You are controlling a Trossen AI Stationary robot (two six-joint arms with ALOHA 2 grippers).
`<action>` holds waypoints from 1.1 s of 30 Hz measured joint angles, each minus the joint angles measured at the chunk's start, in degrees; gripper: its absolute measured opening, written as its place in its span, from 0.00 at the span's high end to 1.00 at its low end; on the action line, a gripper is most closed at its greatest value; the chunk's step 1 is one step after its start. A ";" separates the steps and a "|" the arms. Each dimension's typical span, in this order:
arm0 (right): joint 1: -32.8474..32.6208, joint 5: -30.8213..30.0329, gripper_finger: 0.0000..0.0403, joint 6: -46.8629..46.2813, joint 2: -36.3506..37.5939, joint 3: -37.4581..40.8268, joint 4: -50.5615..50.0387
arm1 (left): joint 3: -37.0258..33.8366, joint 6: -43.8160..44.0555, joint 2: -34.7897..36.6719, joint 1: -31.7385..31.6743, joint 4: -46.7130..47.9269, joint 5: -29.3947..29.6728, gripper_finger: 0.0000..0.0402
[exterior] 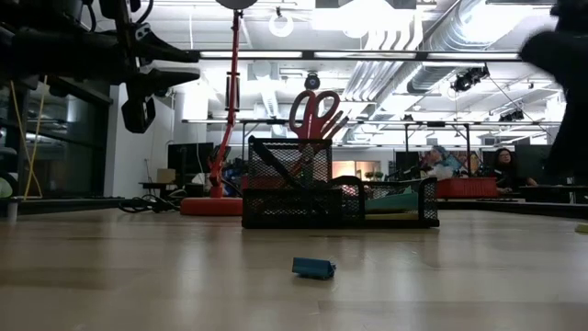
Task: Pick and place office supplies into organizer
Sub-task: Put the yellow eraser into the black desk organizer
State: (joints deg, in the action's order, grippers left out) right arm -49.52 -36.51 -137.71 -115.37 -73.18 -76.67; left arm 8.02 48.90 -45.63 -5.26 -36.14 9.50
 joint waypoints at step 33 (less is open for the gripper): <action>1.01 -15.02 0.51 5.37 -4.00 8.87 15.86 | 0.00 4.09 0.00 0.01 5.65 0.63 0.78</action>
State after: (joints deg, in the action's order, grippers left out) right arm -48.51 -51.52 -132.34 -119.37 -64.31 -60.82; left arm 8.02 52.99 -45.62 -5.25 -30.49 10.13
